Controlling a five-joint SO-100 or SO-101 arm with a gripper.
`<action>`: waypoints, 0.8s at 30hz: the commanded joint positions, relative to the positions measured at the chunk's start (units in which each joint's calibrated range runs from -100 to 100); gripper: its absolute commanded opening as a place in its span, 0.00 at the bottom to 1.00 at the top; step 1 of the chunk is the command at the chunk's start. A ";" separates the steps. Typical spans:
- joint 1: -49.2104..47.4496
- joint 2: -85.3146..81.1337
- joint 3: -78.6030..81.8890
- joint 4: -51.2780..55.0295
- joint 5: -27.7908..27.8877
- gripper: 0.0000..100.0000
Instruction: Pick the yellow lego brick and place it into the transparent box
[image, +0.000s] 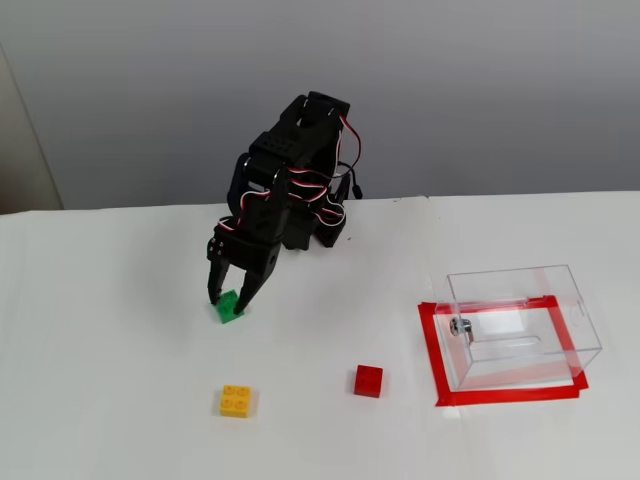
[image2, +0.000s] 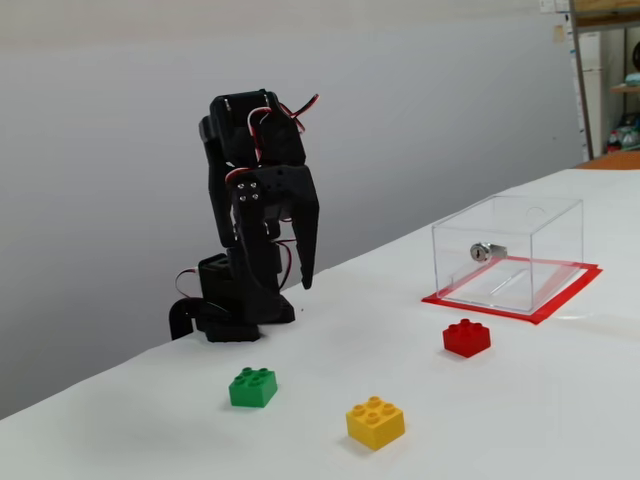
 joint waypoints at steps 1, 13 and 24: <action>1.15 3.45 -6.07 0.20 0.22 0.21; 1.52 19.32 -17.28 -0.59 0.90 0.21; -0.55 31.03 -28.40 -0.68 8.47 0.21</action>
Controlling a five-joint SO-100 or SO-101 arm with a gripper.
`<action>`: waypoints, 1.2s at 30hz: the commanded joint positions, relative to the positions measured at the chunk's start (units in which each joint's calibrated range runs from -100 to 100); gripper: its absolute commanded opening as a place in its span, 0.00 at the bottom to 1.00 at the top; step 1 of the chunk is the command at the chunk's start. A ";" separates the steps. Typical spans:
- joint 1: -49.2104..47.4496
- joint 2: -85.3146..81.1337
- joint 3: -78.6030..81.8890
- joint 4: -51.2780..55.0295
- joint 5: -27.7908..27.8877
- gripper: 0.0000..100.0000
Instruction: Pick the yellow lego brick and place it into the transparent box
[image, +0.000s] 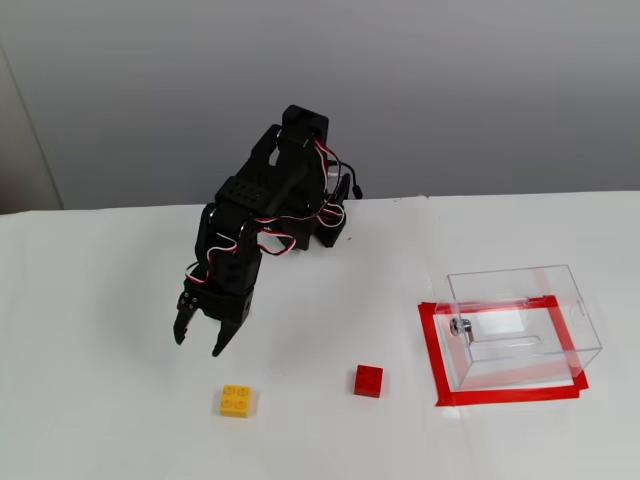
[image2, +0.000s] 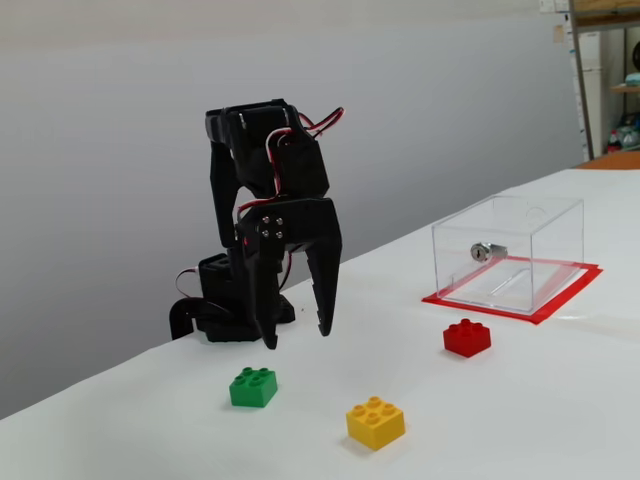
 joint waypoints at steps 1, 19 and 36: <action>-0.41 1.52 -4.14 -0.59 2.35 0.21; -6.48 5.76 -4.68 -0.59 4.23 0.40; -7.88 11.62 -5.04 -3.03 3.97 0.42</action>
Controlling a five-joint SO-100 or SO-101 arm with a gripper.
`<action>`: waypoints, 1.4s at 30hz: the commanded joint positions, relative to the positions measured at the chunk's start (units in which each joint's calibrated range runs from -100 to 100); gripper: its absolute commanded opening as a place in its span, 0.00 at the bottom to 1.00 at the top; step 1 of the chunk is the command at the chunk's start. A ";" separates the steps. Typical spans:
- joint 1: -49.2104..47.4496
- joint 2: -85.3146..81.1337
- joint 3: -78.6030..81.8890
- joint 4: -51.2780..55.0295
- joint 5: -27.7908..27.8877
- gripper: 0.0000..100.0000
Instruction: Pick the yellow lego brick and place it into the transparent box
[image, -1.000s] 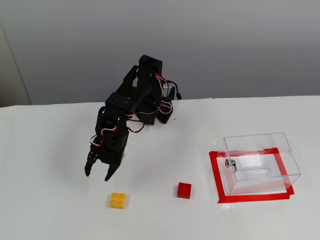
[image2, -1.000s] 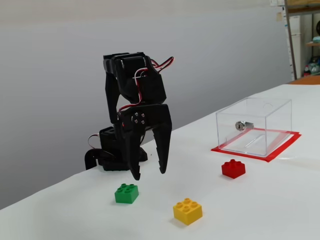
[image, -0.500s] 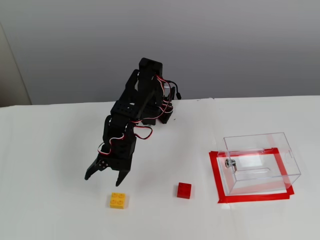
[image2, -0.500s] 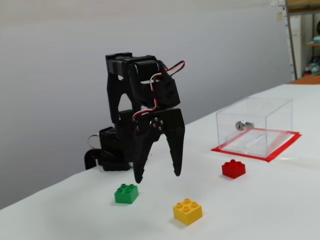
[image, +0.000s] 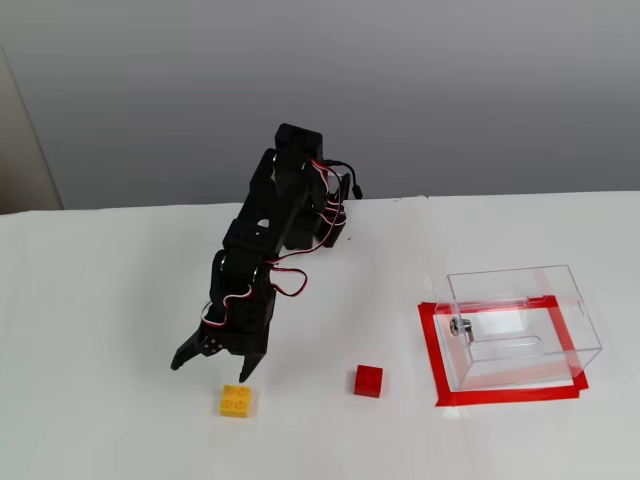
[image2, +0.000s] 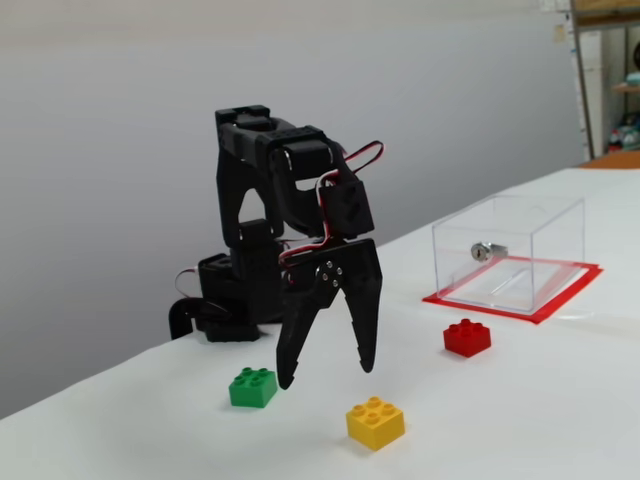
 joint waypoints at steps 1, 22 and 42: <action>0.34 0.12 -2.31 -0.63 -0.19 0.42; -1.95 2.24 -2.40 -3.32 -0.34 0.42; -2.39 6.56 -2.40 -7.24 -0.34 0.42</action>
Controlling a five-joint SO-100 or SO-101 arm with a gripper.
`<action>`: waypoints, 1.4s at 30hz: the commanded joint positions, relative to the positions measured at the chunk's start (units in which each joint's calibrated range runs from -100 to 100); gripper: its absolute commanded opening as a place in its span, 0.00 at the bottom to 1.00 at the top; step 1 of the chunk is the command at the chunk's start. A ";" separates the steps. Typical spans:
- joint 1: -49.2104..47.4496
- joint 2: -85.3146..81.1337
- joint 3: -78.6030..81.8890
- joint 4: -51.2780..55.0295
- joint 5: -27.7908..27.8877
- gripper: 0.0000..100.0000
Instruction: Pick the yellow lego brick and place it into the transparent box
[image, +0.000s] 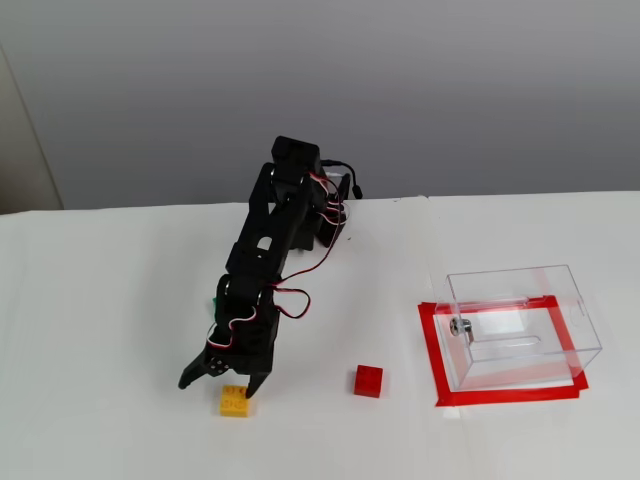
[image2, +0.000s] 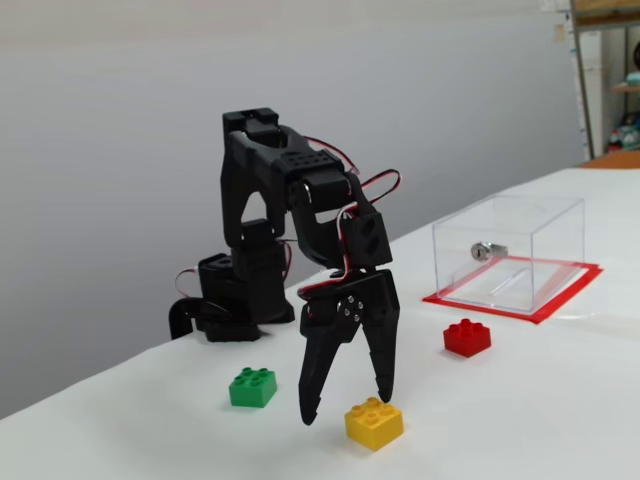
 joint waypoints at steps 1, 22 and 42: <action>-0.11 -0.29 -2.22 -1.16 -0.15 0.42; -0.85 3.62 -2.13 -1.33 -0.15 0.41; -0.78 2.60 -1.41 -0.55 -0.10 0.20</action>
